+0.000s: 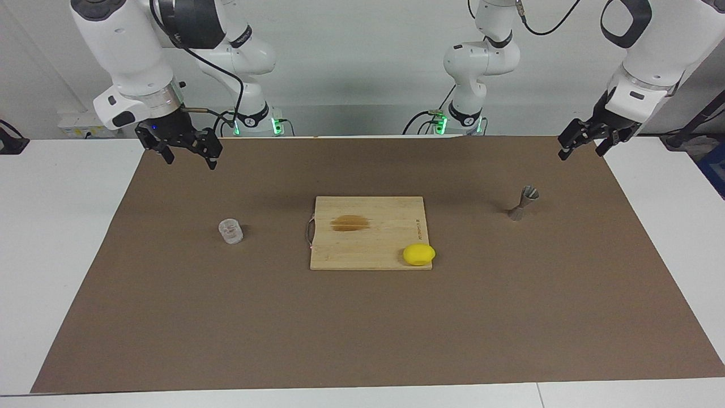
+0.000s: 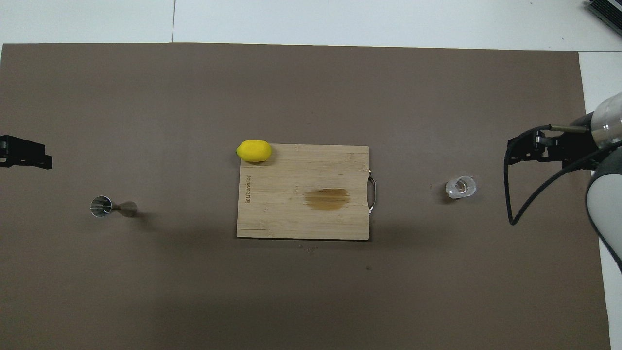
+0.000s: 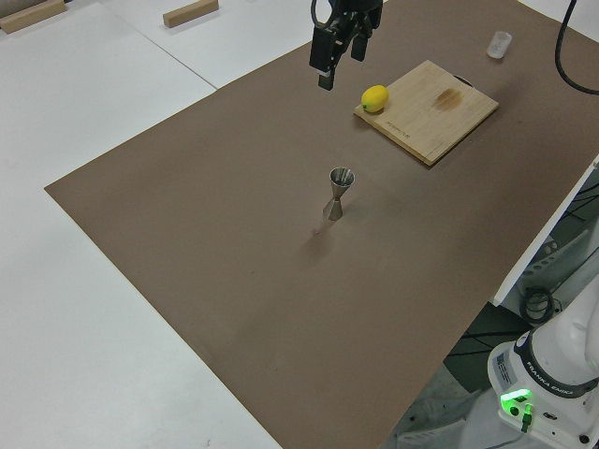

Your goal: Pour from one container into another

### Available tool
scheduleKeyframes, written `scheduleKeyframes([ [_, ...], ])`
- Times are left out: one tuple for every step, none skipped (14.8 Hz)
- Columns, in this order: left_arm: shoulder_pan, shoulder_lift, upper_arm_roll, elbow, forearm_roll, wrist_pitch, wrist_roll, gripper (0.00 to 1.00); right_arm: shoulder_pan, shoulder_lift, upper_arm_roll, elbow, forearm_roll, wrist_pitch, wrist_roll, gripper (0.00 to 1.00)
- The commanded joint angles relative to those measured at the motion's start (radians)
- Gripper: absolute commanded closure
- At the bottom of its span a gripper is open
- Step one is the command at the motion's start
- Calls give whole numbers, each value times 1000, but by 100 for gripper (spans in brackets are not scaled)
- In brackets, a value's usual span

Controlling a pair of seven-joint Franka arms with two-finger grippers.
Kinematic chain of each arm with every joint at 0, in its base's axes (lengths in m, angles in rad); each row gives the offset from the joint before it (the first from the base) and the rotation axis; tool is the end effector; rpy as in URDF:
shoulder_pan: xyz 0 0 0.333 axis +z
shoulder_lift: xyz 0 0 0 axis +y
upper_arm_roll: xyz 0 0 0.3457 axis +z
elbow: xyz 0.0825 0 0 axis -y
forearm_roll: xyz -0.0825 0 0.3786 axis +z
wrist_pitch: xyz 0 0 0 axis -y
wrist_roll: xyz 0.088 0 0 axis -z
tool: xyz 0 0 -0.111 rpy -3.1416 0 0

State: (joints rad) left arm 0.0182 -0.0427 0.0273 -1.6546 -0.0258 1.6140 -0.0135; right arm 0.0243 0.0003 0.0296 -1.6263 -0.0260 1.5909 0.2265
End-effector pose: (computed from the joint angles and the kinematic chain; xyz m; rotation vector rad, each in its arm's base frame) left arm 0.5371 0.0220 0.6380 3.1133 0.0935 0.0039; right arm 0.5486 0.0267 0.6259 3.0990 -0.2666 -0.0493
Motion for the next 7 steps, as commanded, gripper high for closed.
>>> scheduleKeyframes([
  [-6,-3,3,-7,-11,18,-10,0,-11,-20,3,-23,18,15,-22,0],
  [-6,-3,3,-8,-11,20,-10,0,-11,-20,3,-21,18,8,-24,0],
  [-6,-3,3,-11,-9,20,-10,0,-11,-22,1,-21,18,5,-24,0],
  [-7,-5,3,-16,-9,20,-10,0,-11,-22,1,-21,18,6,-23,0],
  [-7,-5,3,-17,-9,21,-10,0,-11,-20,1,-18,17,11,-21,0],
  [-9,-6,3,-21,-9,26,-10,0,-9,-19,1,-14,15,14,-19,0],
  [-9,-6,3,-22,-9,30,-8,0,-9,-19,3,-14,9,14,-19,0],
])
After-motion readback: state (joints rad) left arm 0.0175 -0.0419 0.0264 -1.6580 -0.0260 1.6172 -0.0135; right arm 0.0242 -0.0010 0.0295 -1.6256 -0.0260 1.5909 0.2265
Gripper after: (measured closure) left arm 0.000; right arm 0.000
